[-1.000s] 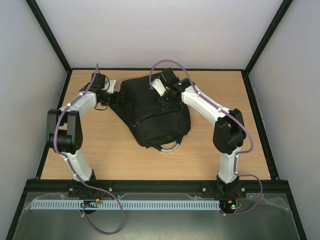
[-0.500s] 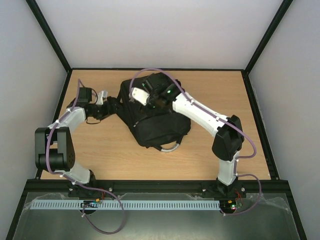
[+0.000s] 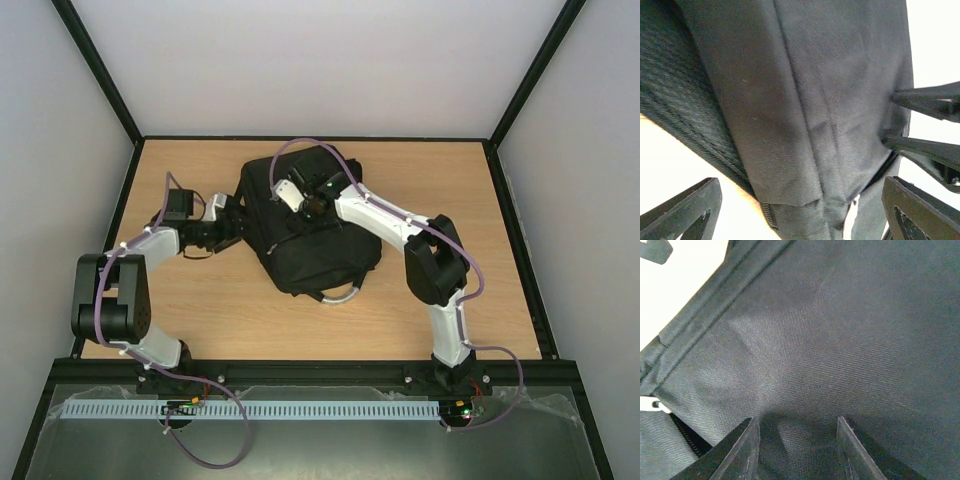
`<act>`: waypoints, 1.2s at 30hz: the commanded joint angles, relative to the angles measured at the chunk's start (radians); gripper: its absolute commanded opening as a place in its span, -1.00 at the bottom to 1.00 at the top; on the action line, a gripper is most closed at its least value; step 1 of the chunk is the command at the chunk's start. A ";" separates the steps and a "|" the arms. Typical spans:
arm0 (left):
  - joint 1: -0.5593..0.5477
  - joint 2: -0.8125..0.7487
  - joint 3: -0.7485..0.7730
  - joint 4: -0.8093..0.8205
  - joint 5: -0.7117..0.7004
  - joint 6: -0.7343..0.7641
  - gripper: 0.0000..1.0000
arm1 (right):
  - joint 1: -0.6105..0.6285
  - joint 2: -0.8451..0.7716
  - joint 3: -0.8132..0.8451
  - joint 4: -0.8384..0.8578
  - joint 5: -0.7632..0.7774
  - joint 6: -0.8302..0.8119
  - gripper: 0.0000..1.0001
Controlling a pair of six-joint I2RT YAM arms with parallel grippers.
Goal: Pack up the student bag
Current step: Zip the student bag at the center of the board.
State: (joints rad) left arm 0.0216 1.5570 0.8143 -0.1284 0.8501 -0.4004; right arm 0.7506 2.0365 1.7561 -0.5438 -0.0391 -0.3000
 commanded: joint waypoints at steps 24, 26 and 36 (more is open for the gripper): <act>-0.061 0.017 -0.048 0.116 -0.002 -0.009 0.38 | 0.202 -0.111 -0.069 -0.050 0.012 -0.377 0.09; -0.061 0.018 -0.049 0.117 -0.005 -0.008 0.36 | 0.212 -0.113 -0.081 -0.034 0.017 -0.403 0.08; -0.061 0.012 -0.055 0.115 -0.039 -0.025 0.30 | 0.221 -0.066 -0.091 0.023 0.067 -0.434 0.06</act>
State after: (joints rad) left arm -0.0425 1.5650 0.7670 -0.0265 0.8223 -0.4126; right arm 0.9680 1.9453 1.6833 -0.5507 -0.0139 -0.7044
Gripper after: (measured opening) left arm 0.664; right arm 0.532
